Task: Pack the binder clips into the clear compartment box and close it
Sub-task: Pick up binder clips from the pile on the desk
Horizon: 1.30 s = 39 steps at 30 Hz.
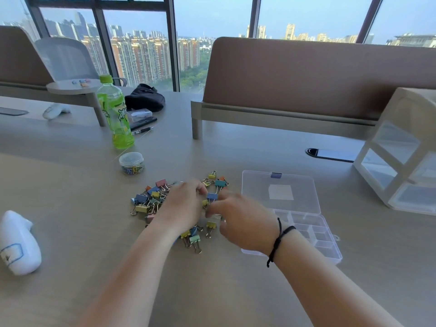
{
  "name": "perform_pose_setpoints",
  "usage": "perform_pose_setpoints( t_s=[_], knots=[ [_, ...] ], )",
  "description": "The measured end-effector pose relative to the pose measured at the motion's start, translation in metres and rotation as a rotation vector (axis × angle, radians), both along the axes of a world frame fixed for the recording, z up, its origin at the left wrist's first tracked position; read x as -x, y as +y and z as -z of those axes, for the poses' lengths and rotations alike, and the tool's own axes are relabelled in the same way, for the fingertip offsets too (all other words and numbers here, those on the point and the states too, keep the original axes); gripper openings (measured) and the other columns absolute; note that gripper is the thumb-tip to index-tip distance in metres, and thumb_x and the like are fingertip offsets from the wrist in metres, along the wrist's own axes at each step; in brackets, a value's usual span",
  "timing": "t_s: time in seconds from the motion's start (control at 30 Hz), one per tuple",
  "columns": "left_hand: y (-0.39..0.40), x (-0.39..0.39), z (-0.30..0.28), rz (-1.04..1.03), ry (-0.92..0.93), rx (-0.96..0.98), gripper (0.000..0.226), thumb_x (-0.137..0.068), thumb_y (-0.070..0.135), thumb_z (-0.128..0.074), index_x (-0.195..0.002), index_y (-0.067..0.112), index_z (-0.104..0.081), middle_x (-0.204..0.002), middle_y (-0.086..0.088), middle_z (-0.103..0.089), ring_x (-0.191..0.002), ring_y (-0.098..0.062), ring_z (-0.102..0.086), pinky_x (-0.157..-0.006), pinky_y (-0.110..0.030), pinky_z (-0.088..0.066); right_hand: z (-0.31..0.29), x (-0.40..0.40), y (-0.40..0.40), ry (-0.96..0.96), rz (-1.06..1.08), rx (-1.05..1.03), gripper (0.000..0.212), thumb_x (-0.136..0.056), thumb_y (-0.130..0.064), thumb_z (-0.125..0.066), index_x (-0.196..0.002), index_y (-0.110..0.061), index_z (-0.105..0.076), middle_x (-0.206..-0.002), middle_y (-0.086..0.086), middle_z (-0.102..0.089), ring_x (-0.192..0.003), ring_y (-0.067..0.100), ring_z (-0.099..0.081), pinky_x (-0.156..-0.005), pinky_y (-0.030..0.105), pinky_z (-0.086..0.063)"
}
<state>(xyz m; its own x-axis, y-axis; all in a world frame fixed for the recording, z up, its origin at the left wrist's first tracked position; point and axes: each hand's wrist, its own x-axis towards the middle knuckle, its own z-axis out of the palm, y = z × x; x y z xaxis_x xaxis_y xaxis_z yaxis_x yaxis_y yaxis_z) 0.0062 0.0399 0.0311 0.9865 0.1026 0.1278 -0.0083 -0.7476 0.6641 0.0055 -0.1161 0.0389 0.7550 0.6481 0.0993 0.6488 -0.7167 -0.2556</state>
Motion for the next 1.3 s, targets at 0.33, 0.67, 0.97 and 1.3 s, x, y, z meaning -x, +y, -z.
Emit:
perform_pose_setpoints(
  t_s=[0.33, 0.67, 0.97, 1.3],
  knots=[
    [0.003, 0.003, 0.004, 0.180, 0.072, -0.308, 0.030, -0.082, 0.005, -0.060, -0.107, 0.021, -0.070, -0.118, -0.007, -0.063, -0.113, -0.023, -0.055, -0.089, -0.029, -0.042, 0.002, 0.008, 0.008, -0.163, -0.157, 0.210, 0.020, -0.087, -0.004, -0.050, -0.094, -0.011, -0.068, -0.094, 0.007, -0.063, -0.080, 0.027, -0.060, -0.067, 0.038, -0.051],
    [0.007, 0.003, 0.008, 0.183, -0.003, -0.216, 0.029, -0.087, 0.001, -0.061, -0.096, 0.027, -0.071, -0.099, 0.008, -0.070, -0.108, -0.011, -0.063, -0.091, -0.030, -0.051, -0.002, 0.009, -0.012, -0.055, -0.035, 0.019, 0.027, -0.083, -0.012, -0.055, -0.106, -0.012, -0.068, -0.102, 0.003, -0.058, -0.086, 0.025, -0.058, -0.073, 0.037, -0.051],
    [0.004, 0.002, 0.011, 0.314, 0.050, -0.296, 0.047, -0.094, -0.005, -0.048, -0.124, 0.025, -0.068, -0.135, -0.014, -0.060, -0.145, -0.008, -0.031, -0.091, -0.018, -0.042, -0.021, 0.027, -0.087, 0.031, 0.227, -0.485, 0.020, -0.078, -0.010, -0.072, -0.095, -0.020, -0.077, -0.084, -0.010, -0.069, -0.079, 0.006, -0.064, -0.077, 0.023, -0.053],
    [-0.011, 0.006, 0.009, 0.211, 0.050, -0.363, 0.018, -0.097, 0.010, -0.056, -0.104, 0.019, -0.070, -0.119, -0.011, -0.064, -0.137, -0.017, -0.045, -0.095, -0.032, -0.044, -0.009, 0.028, -0.157, 0.193, 0.487, -0.644, 0.016, -0.079, -0.013, -0.076, -0.087, -0.028, -0.076, -0.077, -0.011, -0.074, -0.074, 0.006, -0.070, -0.074, 0.018, -0.057]
  ],
)
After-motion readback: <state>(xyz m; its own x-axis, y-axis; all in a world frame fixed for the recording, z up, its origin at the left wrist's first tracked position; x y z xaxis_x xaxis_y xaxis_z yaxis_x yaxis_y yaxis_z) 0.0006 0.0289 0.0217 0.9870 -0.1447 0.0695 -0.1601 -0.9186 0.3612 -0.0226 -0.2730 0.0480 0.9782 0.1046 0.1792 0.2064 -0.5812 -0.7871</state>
